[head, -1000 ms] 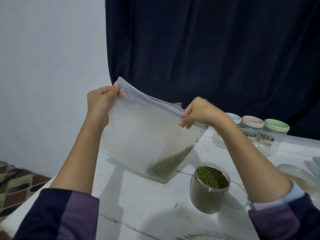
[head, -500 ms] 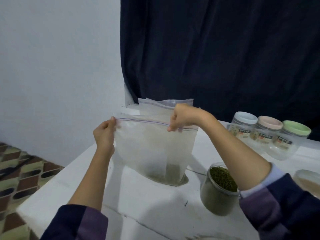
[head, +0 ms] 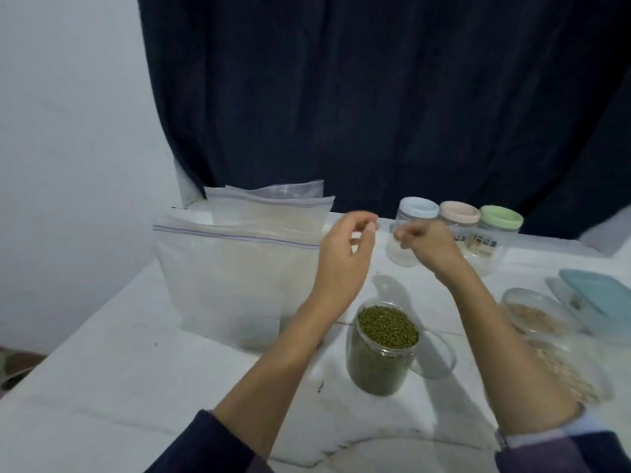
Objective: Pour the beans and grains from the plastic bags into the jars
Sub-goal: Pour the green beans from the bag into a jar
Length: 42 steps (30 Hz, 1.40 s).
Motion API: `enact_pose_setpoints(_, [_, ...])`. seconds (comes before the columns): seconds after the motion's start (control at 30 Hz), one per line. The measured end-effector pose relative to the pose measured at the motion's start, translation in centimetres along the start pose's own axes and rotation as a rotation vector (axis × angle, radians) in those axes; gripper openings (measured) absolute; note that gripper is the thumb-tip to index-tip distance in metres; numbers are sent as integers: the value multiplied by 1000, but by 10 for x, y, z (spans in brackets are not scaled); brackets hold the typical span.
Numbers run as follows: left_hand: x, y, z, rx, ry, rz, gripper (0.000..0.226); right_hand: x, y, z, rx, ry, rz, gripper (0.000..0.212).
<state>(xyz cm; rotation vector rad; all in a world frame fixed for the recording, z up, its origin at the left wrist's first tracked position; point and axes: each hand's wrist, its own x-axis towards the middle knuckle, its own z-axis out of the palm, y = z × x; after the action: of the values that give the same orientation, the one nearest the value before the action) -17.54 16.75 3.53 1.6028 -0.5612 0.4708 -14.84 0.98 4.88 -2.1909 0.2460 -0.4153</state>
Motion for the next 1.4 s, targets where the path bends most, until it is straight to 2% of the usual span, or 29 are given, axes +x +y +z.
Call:
enact_pose_setpoints(0.07, [-11, -24, 24, 26, -151, -157, 16, -2, 38, 0, -183, -56, 97, 22])
enact_pose_setpoints(0.2, [-22, -74, 38, 107, -278, -424, 21, -16, 94, 2, -617, -361, 187, 40])
enact_pose_setpoints(0.27, [-28, -84, 40, 49, -324, -545, 23, -23, 111, 7, -755, -528, 209, 42])
enact_pose_setpoints(0.33, [-34, -86, 41, -57, -326, -661, 27, -29, 125, 13, -841, -643, 213, 56])
enact_pose_setpoints(0.43, [-39, -88, 42, -194, -266, -780, 35, -39, 139, 21, -789, -684, 218, 85])
enact_pose_setpoints(0.53, [-45, -92, 44, -346, -199, -812, 46, -46, 146, 24, -730, -583, 216, 99])
enact_pose_setpoints(0.6, [-50, -96, 46, -428, -149, -818, 55, -46, 143, 24, -572, -396, 239, 100])
enact_pose_setpoints(0.63, [-51, -99, 47, -457, -135, -817, 55, -46, 138, 22, -416, -250, 247, 99])
enact_pose_setpoints(0.7, [-51, -101, 49, -491, -126, -817, 53, -44, 132, 21, 2, 101, 241, 93])
enact_pose_setpoints(0.77, [-51, -102, 48, -526, -119, -830, 53, -47, 122, 24, 488, 306, 285, 87])
enact_pose_setpoints(0.87, [-52, -102, 49, -545, -134, -841, 54, -61, 104, 38, 1114, 255, 376, 66])
enact_pose_setpoints(0.93, [-52, -100, 49, -534, -128, -846, 53, -70, 100, 45, 1307, 195, 346, 64])
enact_pose_setpoints(1.03, [-50, -98, 47, -521, -75, -839, 43, -78, 104, 45, 1250, 36, 187, 68])
enact_pose_setpoints(1.13, [-54, -96, 45, -569, -134, -808, 56, -85, 108, 41, 997, -189, 53, 83])
enact_pose_setpoints(1.2, [-56, -95, 43, -566, -144, -773, 61, -87, 115, 40, 986, -253, 22, 83])
enact_pose_setpoints(1.3, [-58, -96, 42, -533, -119, -699, 65, -90, 121, 41, 1041, -269, 33, 62])
enact_pose_setpoints(1.4, [-64, -126, 52, -499, -67, -729, 88, -93, 119, 45, 992, -192, 55, 54])
